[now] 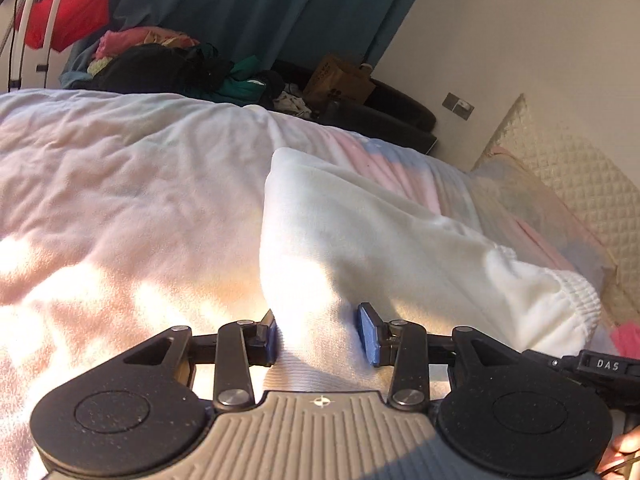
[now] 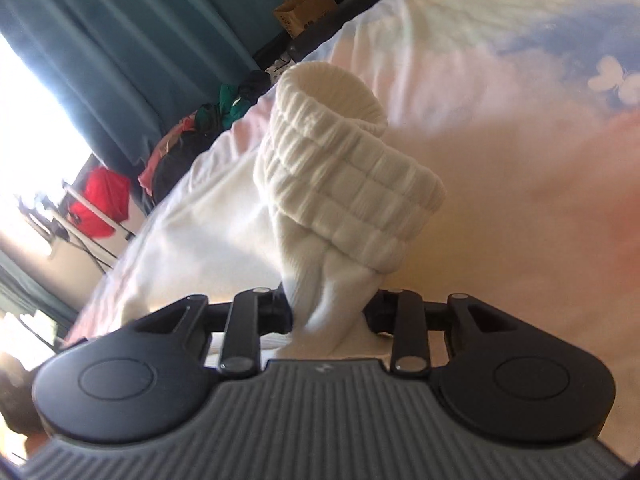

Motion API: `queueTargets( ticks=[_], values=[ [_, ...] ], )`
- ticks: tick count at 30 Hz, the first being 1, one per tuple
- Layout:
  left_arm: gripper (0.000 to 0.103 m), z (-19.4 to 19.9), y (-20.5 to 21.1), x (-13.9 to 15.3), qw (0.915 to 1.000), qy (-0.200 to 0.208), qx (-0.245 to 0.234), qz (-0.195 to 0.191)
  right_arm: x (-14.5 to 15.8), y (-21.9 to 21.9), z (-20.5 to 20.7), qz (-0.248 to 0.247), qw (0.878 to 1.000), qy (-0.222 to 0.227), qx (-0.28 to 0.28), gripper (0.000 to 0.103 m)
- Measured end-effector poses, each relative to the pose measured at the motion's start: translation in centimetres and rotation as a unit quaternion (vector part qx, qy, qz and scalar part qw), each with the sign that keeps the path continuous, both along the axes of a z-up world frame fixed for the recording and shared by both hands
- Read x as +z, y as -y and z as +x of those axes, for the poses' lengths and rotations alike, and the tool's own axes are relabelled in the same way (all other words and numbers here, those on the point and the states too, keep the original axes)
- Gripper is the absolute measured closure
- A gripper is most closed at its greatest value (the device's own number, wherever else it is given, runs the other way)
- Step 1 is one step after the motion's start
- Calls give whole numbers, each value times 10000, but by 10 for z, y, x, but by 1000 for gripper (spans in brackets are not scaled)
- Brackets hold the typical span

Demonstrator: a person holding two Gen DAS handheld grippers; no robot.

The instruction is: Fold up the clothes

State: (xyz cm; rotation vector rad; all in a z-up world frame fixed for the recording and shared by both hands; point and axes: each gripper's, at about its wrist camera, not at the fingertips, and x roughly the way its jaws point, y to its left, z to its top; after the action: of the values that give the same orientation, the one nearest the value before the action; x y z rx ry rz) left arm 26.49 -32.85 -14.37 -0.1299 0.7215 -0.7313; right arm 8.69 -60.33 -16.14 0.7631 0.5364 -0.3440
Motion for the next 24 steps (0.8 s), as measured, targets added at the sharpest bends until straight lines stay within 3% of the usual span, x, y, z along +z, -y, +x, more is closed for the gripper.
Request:
queueTargets(
  ticks=[4,9,15,20,24],
  values=[
    [56,-10,7,18,9994,122,47,325,10,-1,2,207,9988,-374,-258,61],
    [45,-36,4,58,9956,327,149,861,52,-6,-19,140,9957,-793,-458,61],
    [38,-100,-16,139,9936,814,204,757,123,-27,-59,-213,9982,-454,-326,61],
    [19,-170,-35,210,9875,1428,169,642,187,-61,-97,-750,9972,-10,83,61],
    [10,-225,-53,251,9827,1785,135,476,228,-89,-133,-1121,9928,305,306,61]
  ],
)
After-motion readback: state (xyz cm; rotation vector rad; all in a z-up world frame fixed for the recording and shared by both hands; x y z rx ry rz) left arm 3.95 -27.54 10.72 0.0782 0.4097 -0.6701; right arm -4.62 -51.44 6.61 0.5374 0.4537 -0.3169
